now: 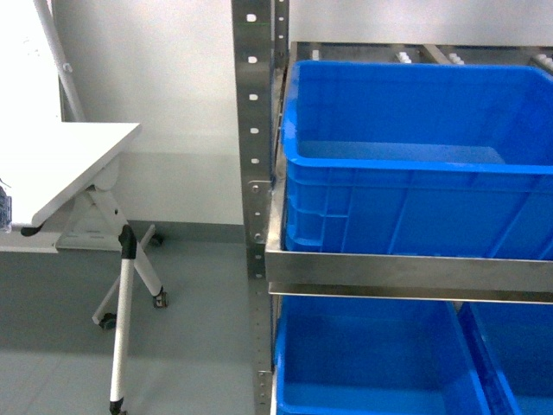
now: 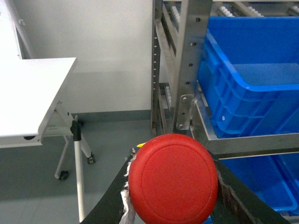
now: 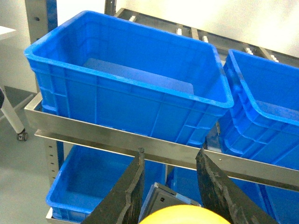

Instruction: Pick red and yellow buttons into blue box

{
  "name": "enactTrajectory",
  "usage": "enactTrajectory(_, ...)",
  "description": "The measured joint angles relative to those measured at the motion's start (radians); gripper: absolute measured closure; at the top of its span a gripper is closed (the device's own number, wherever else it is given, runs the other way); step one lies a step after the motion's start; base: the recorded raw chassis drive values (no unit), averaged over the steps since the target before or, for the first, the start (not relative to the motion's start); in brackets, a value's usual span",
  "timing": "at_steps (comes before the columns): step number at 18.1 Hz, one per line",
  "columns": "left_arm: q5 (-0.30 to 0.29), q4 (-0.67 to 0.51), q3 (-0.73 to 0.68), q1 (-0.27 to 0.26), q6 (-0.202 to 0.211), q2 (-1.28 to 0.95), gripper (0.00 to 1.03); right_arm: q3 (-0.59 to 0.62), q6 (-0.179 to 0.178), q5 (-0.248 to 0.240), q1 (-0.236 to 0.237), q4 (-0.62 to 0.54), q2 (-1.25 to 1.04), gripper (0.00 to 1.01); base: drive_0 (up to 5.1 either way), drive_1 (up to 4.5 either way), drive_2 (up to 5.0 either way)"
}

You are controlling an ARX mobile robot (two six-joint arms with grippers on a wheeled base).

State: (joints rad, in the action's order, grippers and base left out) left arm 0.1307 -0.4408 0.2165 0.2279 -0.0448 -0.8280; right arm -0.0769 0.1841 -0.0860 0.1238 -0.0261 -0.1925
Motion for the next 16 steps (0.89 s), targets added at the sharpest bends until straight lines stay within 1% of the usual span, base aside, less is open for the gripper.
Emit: enactTrajectory(16, 0.000, 0.000, 0.000, 0.000, 0.000, 0.001, 0.71, 0.000, 0.000, 0.000, 0.000, -0.001, -0.002, 0.71, 4.9, -2.43, -2.4)
